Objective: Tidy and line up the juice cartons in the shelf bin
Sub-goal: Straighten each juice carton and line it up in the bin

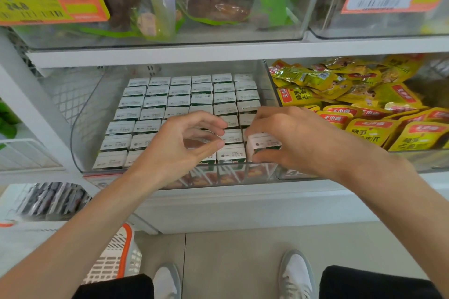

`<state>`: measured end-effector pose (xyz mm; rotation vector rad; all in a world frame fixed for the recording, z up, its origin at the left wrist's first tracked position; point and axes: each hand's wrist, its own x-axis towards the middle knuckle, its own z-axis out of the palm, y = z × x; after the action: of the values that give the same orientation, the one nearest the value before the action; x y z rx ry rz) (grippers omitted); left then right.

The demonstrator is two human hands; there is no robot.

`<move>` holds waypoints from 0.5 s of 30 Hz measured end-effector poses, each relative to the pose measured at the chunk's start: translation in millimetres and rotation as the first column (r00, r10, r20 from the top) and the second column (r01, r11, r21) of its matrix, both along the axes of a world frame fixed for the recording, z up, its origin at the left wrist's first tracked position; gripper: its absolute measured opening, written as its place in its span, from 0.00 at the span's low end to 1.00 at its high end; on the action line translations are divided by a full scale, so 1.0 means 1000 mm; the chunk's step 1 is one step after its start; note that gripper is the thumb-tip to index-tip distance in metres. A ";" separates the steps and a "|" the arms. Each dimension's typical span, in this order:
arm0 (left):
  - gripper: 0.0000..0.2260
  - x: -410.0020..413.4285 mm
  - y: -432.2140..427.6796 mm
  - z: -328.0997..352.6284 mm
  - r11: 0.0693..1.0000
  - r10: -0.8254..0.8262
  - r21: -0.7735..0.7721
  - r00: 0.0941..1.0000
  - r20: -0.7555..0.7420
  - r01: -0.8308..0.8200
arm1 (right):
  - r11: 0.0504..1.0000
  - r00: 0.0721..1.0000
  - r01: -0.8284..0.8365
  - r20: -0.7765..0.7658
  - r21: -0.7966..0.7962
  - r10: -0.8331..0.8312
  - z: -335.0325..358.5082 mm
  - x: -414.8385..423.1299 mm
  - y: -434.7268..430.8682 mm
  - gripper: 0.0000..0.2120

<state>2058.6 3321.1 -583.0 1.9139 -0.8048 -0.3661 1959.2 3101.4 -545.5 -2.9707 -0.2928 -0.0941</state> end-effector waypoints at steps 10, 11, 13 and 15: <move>0.11 0.002 0.001 -0.003 1.000 -0.028 0.008 0.999 0.037 0.028 | 0.989 1.000 -0.004 -0.001 -0.148 0.004 -0.011 0.001 0.001 0.10; 0.11 0.002 0.001 -0.004 1.000 -0.030 0.008 0.999 0.042 0.030 | 0.988 1.000 -0.005 -0.002 -0.156 0.005 -0.013 0.000 0.000 0.12; 0.11 0.002 0.000 -0.006 0.999 -0.036 0.015 0.998 0.058 0.035 | 0.993 1.000 -0.018 -0.002 -0.121 0.018 -0.015 0.000 -0.002 0.13; 0.11 0.003 -0.004 -0.010 0.999 -0.030 0.043 0.994 0.107 0.026 | 0.997 1.000 -0.024 -0.007 -0.071 0.024 -0.014 0.001 -0.001 0.10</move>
<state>2061.5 3317.1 -593.2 1.9761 -0.9021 -0.3003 1959.8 3100.7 -559.2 -3.0360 -0.3377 -0.0735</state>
